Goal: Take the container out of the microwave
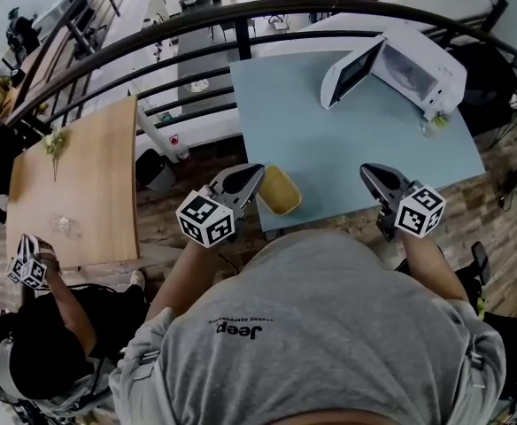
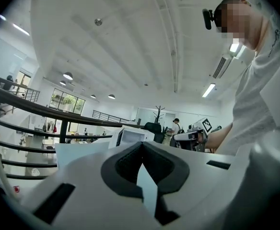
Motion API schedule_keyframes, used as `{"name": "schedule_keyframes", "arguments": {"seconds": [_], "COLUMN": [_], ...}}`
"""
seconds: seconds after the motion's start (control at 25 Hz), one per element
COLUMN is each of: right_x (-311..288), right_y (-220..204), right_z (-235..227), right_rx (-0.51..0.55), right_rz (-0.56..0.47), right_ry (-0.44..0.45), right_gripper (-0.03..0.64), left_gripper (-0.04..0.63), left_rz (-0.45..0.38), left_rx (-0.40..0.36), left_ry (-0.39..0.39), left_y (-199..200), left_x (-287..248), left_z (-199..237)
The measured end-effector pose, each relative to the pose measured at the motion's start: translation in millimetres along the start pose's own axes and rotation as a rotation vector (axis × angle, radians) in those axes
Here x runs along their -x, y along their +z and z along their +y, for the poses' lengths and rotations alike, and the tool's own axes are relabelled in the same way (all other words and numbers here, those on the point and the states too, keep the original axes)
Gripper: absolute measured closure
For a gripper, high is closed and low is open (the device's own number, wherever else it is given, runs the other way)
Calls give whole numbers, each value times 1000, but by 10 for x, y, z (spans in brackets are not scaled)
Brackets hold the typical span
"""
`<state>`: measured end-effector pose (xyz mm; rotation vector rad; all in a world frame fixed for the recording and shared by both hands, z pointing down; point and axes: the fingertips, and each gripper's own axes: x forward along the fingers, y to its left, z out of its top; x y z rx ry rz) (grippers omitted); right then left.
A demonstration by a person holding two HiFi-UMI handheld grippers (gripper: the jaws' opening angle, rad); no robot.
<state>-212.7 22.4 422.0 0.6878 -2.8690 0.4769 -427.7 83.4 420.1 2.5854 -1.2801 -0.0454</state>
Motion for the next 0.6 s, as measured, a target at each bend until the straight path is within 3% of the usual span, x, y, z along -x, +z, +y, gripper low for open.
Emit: {"name": "schedule_keyframes", "arguments": {"seconds": [0.6], "right_x": [79], "right_y": [-137], "right_z": [96], "right_rx": [-14], "right_rz": [7], "right_ry": [0], "right_gripper": [600], "left_gripper": [577], "left_rz": [47], "left_rx": [10], "left_ry": [-47], "left_y": [-165], "left_x": [30], "left_z": [-190]}}
